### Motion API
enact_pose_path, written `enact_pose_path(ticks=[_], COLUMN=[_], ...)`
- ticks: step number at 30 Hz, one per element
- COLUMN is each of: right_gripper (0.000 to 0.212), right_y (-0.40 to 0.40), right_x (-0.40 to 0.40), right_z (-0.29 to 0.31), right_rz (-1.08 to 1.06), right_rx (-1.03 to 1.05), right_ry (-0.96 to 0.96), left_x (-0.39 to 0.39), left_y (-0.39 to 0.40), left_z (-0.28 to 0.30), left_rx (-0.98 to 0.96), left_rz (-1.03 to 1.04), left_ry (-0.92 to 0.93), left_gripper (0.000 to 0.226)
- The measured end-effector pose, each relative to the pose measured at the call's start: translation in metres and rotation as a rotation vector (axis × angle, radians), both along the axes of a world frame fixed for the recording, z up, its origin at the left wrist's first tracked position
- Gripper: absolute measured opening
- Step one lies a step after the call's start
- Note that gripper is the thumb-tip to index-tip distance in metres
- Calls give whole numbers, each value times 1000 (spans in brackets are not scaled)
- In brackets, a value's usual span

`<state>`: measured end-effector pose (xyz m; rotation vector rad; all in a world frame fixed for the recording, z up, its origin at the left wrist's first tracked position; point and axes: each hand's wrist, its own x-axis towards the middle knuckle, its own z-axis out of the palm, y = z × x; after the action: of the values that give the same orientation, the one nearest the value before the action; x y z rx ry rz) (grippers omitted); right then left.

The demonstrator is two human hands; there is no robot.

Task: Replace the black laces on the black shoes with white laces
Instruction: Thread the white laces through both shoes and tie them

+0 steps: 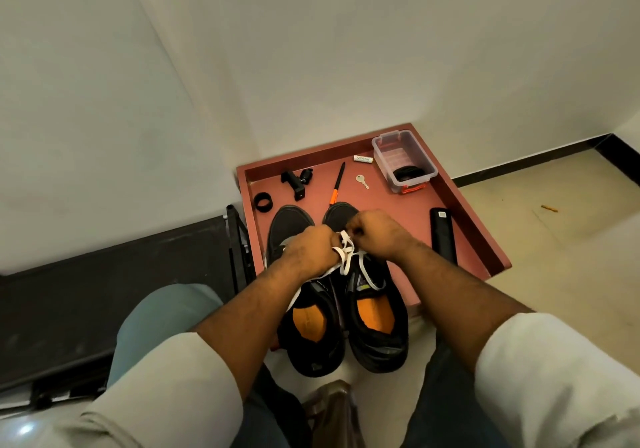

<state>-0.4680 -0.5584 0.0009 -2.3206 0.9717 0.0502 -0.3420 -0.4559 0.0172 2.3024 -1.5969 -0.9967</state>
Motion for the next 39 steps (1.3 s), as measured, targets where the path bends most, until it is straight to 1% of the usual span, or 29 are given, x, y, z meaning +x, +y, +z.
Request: enact_pose_path(ticks=[1,3,5,7,9,10,11,13,14,15,16,17,18,19,20,22,24,26,27,29,31,32,34,36,37,39], right_gripper=[18,9,4,3,17,26,31,28,27,27,31,36,39,41,42,40,37,40,42,42,34,31,30,27,23,23], right_y=[-1,0,1,1,3,6,12,29,40,51,61,69,74,78,80,79,74,68,66,59,55,54,55,57,59,63], right_x=[-4,-11,-15,-17,-20,-24,-29,-41,-47,-54,-59,-63,-66,-66,-66,-58,-47,-37,-32,-24,-17,-14,-9,-7,-6,-5], right_z=[-2,-2,-4,-5,-5,-4,-3,-3,-2,-2,-1,-1,-3,-2,0,14,37,67,83,114,148,168,212,261,286,334], right_rz=[-95,-246,-284,-275,-315,-355,-403,-490,-509,-501,-467,-417,-372,-341,-325,-303,-305,-340,-358,-366,-381,-391,-404,-377,-356,-304], right_rx=[103,268,316,330,369,373,345,252,213,179,130,76,27,-4,-30,-65,-81,-93,-90,-105,-114,-113,-67,1,36,91], right_ry=[-102,-259,-311,-321,-366,-402,-446,-498,-490,-453,-392,-319,-258,-209,-168,-111,-138,-206,-229,-283,-395,-470,-654,-866,-951,-1067], left_x=[-1,-1,0,2,5,8,11,20,23,27,32,37,42,48,52,57,54,47,43,33,23,18,9,2,0,-4], left_y=[0,-1,0,2,3,4,4,4,4,4,5,4,3,3,1,-4,-9,-10,-10,-7,-5,-6,-7,-9,-11,-13], left_z=[2,1,0,0,5,9,16,33,46,59,74,90,108,126,144,189,241,298,328,383,431,450,479,493,495,494], left_rx=[13,24,37,30,-28,-62,-88,-41,12,65,88,72,19,-70,-186,-478,-743,-898,-937,-992,-1023,-1026,-1011,-994,-992,-1000], left_rz=[-3,-18,-22,2,68,100,118,100,77,52,34,35,51,79,119,226,354,440,453,415,340,309,261,224,216,206], left_ry=[-11,-17,-8,25,75,85,72,51,39,6,-55,-127,-189,-221,-203,-80,174,458,561,721,872,948,1081,1159,1171,1201], left_gripper=[24,19,16,14,12,5,13,47,56,53,41,28,22,22,23,28,31,33,36,46,54,54,42,27,26,29])
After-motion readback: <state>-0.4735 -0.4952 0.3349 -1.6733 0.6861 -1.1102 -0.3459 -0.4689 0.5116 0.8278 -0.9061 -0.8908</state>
